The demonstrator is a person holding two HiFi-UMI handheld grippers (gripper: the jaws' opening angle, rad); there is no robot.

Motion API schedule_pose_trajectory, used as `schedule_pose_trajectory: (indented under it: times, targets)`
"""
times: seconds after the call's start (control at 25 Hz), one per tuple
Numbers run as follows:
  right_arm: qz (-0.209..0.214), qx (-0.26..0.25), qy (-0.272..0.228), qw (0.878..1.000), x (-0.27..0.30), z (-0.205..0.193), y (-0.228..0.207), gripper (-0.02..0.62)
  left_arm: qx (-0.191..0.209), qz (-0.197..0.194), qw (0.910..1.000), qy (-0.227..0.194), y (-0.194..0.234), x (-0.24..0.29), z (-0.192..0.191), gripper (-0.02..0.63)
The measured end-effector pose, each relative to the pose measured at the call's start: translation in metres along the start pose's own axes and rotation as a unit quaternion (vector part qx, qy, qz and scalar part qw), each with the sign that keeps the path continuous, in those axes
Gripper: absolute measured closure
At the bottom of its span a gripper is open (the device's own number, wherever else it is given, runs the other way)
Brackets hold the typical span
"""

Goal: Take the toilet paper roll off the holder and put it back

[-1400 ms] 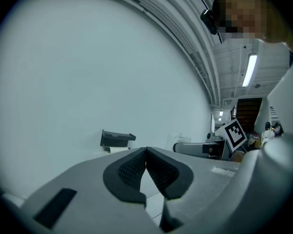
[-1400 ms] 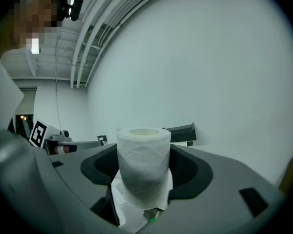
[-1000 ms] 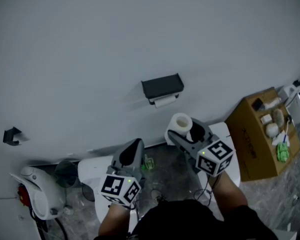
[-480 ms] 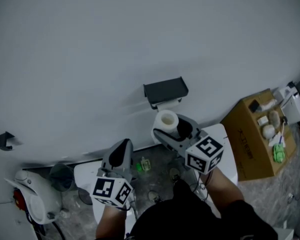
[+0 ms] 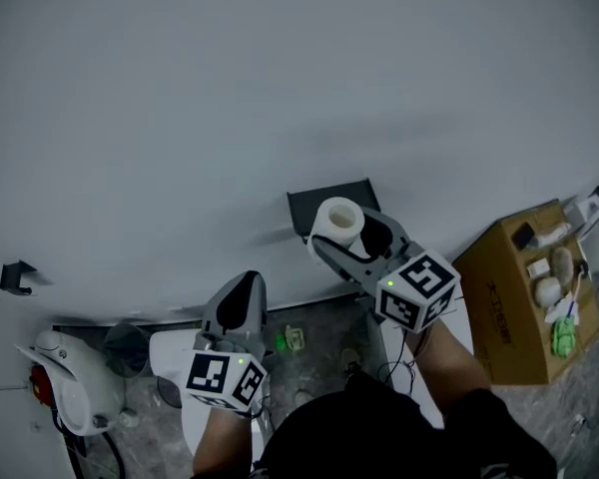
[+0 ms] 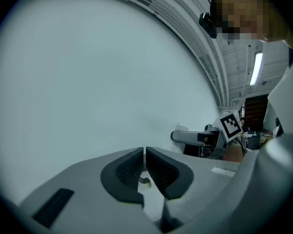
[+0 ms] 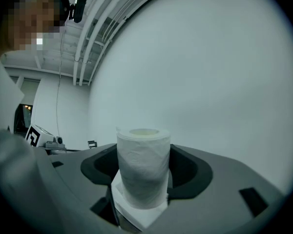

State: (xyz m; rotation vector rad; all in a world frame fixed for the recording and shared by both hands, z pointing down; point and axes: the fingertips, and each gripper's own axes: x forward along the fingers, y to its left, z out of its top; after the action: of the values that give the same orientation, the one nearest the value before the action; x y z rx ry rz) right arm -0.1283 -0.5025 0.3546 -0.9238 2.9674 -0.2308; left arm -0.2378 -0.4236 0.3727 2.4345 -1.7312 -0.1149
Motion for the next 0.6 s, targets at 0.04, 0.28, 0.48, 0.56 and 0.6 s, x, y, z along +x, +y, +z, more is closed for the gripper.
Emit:
schedule_pose_trajectory:
  times: [0.04, 0.28, 0.48, 0.56, 0.6]
  targets:
    - [-0.003, -0.001, -0.003, 1.0, 0.002, 0.003, -0.011, 0.299, 0.002, 0.0, 1.0, 0.0, -0.001, 0.008, 0.0, 0.601]
    - [-0.019, -0.002, -0.008, 1.0, 0.014, 0.011, -0.067, 0.299, 0.004, 0.004, 1.0, 0.006, 0.0, 0.048, -0.005, 0.601]
    - [-0.032, -0.013, 0.007, 0.999, 0.025, 0.007, -0.101, 0.299, 0.004, 0.0, 1.0, 0.008, 0.0, 0.079, -0.005, 0.601]
    - [-0.038, -0.021, 0.016, 0.999, 0.03, 0.002, -0.111, 0.299, 0.003, -0.001, 0.9999, 0.01, 0.002, 0.087, -0.005, 0.601]
    - [-0.041, -0.025, 0.02, 0.999, 0.031, 0.0, -0.114, 0.299, 0.003, -0.001, 0.9999, 0.011, 0.003, 0.091, -0.006, 0.601]
